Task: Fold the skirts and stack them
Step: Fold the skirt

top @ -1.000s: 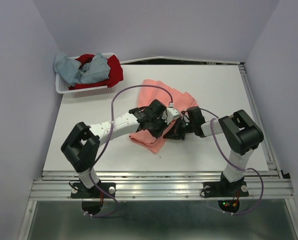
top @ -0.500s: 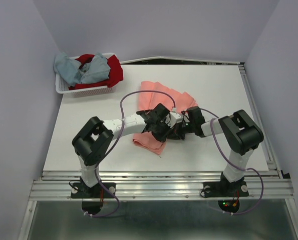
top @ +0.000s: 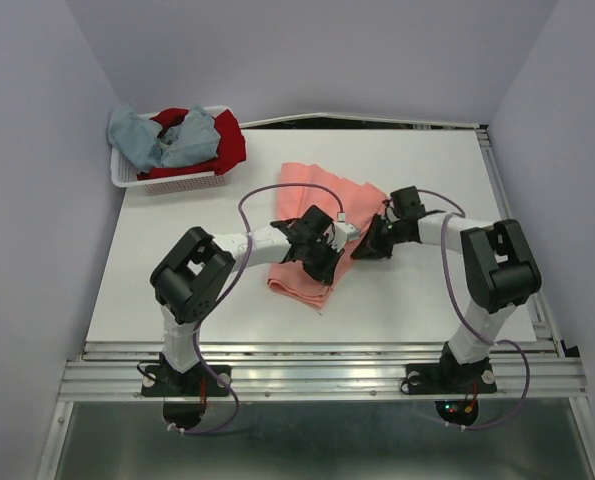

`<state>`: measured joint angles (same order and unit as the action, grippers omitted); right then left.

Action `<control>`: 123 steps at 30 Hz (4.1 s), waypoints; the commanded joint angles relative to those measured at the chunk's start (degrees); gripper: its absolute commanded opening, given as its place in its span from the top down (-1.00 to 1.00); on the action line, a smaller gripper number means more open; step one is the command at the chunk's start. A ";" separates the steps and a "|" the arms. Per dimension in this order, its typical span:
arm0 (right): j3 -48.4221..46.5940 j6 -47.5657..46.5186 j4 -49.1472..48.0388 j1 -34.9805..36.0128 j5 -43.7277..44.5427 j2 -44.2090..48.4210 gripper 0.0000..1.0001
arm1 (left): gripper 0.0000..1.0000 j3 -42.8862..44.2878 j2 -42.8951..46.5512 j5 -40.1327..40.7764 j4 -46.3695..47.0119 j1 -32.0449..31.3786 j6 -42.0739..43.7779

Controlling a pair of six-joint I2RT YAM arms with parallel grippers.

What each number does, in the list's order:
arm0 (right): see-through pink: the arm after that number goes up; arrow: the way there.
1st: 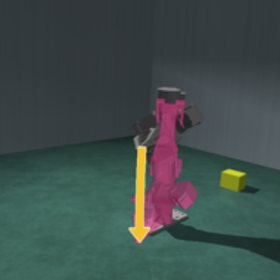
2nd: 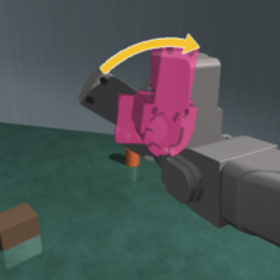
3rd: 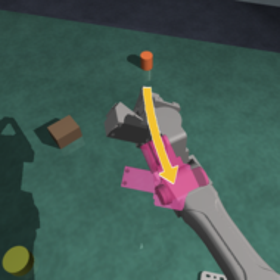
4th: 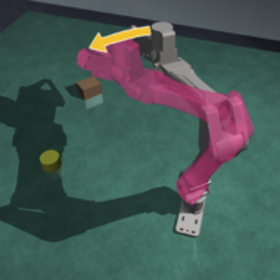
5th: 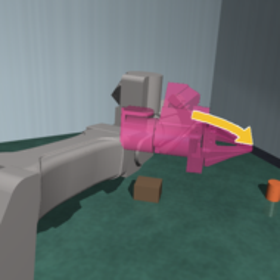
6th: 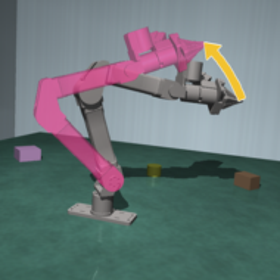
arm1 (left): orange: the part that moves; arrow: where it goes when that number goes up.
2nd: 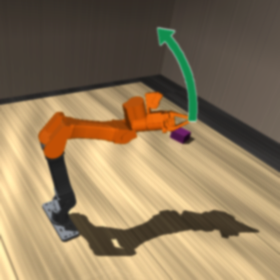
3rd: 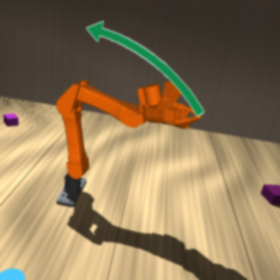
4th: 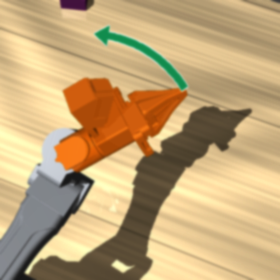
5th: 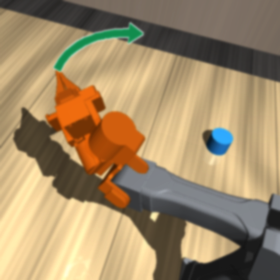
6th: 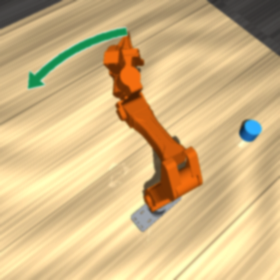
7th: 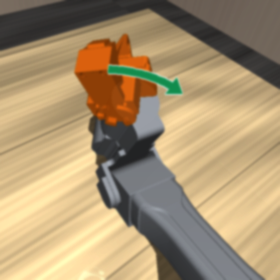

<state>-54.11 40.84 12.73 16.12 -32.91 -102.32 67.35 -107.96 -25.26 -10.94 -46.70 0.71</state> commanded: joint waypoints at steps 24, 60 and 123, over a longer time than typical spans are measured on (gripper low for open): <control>-31.24 -9.99 3.88 -13.39 6.45 -14.22 -0.49 | 1.00 -4.60 0.65 1.70 -2.16 -0.59 1.93; -37.04 -20.45 13.81 -17.88 16.82 -7.81 0.99 | 1.00 -4.60 0.56 2.14 -2.24 -1.03 2.01; -26.83 -39.17 20.31 -4.69 -0.58 -22.92 0.00 | 0.47 -4.24 14.38 -22.10 -16.57 27.35 21.00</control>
<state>-79.22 9.76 30.26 11.81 -47.64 -121.12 66.96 -86.80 -34.68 -22.09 -20.40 17.47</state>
